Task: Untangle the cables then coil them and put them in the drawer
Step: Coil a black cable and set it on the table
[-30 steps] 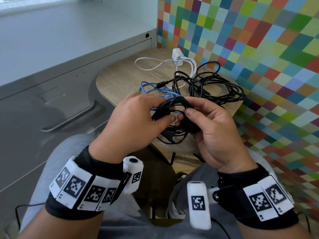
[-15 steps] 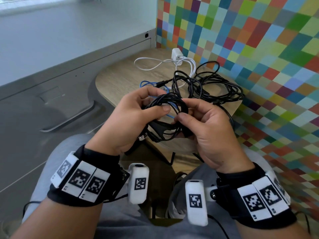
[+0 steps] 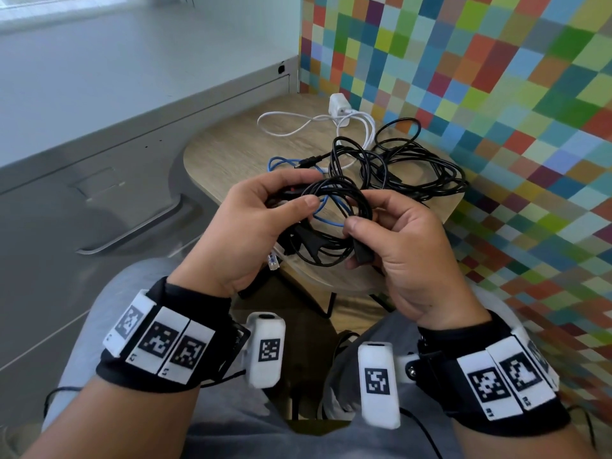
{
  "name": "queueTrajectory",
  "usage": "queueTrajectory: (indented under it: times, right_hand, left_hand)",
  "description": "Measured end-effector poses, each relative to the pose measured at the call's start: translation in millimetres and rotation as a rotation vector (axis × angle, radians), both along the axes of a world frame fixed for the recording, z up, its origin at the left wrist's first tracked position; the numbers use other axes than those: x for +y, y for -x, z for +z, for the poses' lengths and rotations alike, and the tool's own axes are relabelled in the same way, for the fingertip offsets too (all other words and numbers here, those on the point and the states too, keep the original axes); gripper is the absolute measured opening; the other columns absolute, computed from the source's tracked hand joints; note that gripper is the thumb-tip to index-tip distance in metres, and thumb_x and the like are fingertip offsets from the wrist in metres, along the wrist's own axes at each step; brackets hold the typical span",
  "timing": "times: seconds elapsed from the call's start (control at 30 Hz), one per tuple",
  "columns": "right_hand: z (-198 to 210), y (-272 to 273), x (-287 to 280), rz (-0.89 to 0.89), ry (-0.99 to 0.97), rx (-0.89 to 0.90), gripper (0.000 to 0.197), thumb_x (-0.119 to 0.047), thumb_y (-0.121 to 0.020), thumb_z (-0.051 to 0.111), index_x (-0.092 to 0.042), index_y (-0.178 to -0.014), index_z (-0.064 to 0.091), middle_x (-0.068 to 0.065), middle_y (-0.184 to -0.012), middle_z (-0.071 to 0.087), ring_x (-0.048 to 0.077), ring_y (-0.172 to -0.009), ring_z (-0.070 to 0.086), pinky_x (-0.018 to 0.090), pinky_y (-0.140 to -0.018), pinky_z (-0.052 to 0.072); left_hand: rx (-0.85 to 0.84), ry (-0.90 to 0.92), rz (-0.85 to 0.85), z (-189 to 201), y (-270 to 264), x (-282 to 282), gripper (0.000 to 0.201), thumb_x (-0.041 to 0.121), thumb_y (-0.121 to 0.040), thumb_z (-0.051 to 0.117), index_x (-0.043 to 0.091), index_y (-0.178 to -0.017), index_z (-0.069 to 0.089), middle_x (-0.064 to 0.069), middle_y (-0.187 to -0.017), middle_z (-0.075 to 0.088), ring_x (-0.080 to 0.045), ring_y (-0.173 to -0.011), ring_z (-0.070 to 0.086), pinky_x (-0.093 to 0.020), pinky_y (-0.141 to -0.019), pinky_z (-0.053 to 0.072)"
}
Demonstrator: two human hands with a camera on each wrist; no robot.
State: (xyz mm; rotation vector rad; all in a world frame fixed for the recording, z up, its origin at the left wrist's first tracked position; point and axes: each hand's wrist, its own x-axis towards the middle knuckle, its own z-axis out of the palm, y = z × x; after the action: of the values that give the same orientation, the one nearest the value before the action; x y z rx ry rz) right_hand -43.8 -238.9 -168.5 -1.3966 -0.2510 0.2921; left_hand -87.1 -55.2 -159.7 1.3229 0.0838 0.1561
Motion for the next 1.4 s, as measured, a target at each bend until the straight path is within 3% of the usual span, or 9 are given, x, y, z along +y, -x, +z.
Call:
queueTrajectory:
  times: [0.17,0.33,0.47,0.73,0.87,1.03,1.23,1.33,1.4]
  right_hand:
    - [0.9,-0.3,0.9,0.023,-0.051,0.034,0.027,0.008,-0.094,0.063,-0.005,-0.117,0.070,0.013,-0.096,0.078,0.020,-0.081,0.074,0.034,-0.071,0.061]
    - [1.8,-2.6,1.5,-0.059,-0.126,0.088,0.026,0.008,-0.096,0.060,-0.004,-0.117,0.069,0.014,-0.089,0.076,0.022,-0.075,0.072,0.038,-0.066,0.061]
    - [4.6,-3.3,-0.8,-0.067,-0.167,0.134,0.027,0.005,-0.099,0.057,-0.014,-0.111,0.070,0.008,-0.077,0.069,0.018,-0.066,0.066,0.037,-0.059,0.059]
    - [6.2,-1.3,-0.9,-0.036,-0.189,0.126,0.027,0.004,-0.099,0.056,-0.014,-0.113,0.070,0.010,-0.084,0.074,0.020,-0.070,0.069,0.038,-0.062,0.061]
    - [7.8,2.1,0.5,0.041,-0.245,0.129,0.028,-0.010,-0.091,0.063,-0.011,-0.119,0.067,0.012,-0.089,0.075,0.023,-0.079,0.073,0.040,-0.070,0.064]
    - [7.2,3.6,-0.4,0.119,-0.280,0.124,0.031,-0.015,-0.092,0.066,-0.010,-0.122,0.067,0.014,-0.094,0.073,0.027,-0.088,0.070,0.037,-0.077,0.063]
    - [3.0,-0.2,-4.6,0.132,-0.254,0.077,0.032,-0.009,-0.084,0.075,-0.015,-0.115,0.073,0.015,-0.095,0.075,0.031,-0.091,0.073,0.042,-0.081,0.061]
    - [4.0,-0.4,-8.6,0.256,-0.297,0.047,0.055,-0.005,-0.073,0.084,-0.012,-0.125,0.070,0.017,-0.106,0.073,0.037,-0.106,0.069,0.047,-0.092,0.059]
    - [4.9,0.3,-8.8,0.320,-0.285,0.015,0.062,0.003,-0.072,0.080,-0.013,-0.130,0.067,0.016,-0.112,0.072,0.035,-0.108,0.068,0.044,-0.090,0.060]
  left_hand:
    - [0.020,0.002,-0.028,2.5,0.9,-0.4,0.037,0.015,-0.082,0.069,0.008,-0.118,0.069,-0.005,-0.088,0.074,-0.014,-0.076,0.070,-0.027,-0.073,0.060]
    - [0.086,0.031,-0.025,1.9,1.0,2.9,0.030,0.033,-0.095,0.058,0.017,-0.109,0.078,-0.014,-0.096,0.073,-0.034,-0.088,0.062,-0.052,-0.087,0.048]
    - [0.118,0.045,-0.060,4.9,1.9,3.2,0.036,0.037,-0.101,0.050,0.016,-0.111,0.077,-0.015,-0.101,0.072,-0.025,-0.080,0.066,-0.042,-0.078,0.050]
    - [0.017,-0.101,-0.096,6.3,4.8,-0.1,0.025,0.030,-0.099,0.061,0.013,-0.112,0.074,-0.010,-0.105,0.077,-0.025,-0.094,0.073,-0.036,-0.081,0.060]
    - [-0.054,-0.267,-0.066,0.8,2.1,1.6,0.025,0.030,-0.085,0.077,0.016,-0.106,0.077,-0.022,-0.105,0.075,-0.046,-0.104,0.070,-0.060,-0.099,0.053]
    - [-0.048,-0.414,0.083,1.2,1.1,1.1,0.002,0.017,-0.094,0.073,0.018,-0.093,0.074,-0.006,-0.092,0.076,-0.017,-0.081,0.071,-0.035,-0.075,0.060]
    - [-0.178,-0.488,0.243,2.3,0.5,-2.7,0.009,0.015,-0.089,0.078,0.024,-0.091,0.077,-0.003,-0.089,0.074,-0.020,-0.079,0.071,-0.033,-0.072,0.060]
    - [-0.201,-0.433,0.271,3.7,1.3,-0.6,0.013,0.009,-0.091,0.076,0.022,-0.091,0.077,0.005,-0.079,0.075,-0.012,-0.074,0.070,-0.030,-0.070,0.059]
    - [-0.189,-0.402,0.276,4.4,1.9,0.3,0.010,0.011,-0.092,0.074,0.020,-0.089,0.077,-0.001,-0.077,0.074,-0.018,-0.072,0.071,-0.036,-0.067,0.061]
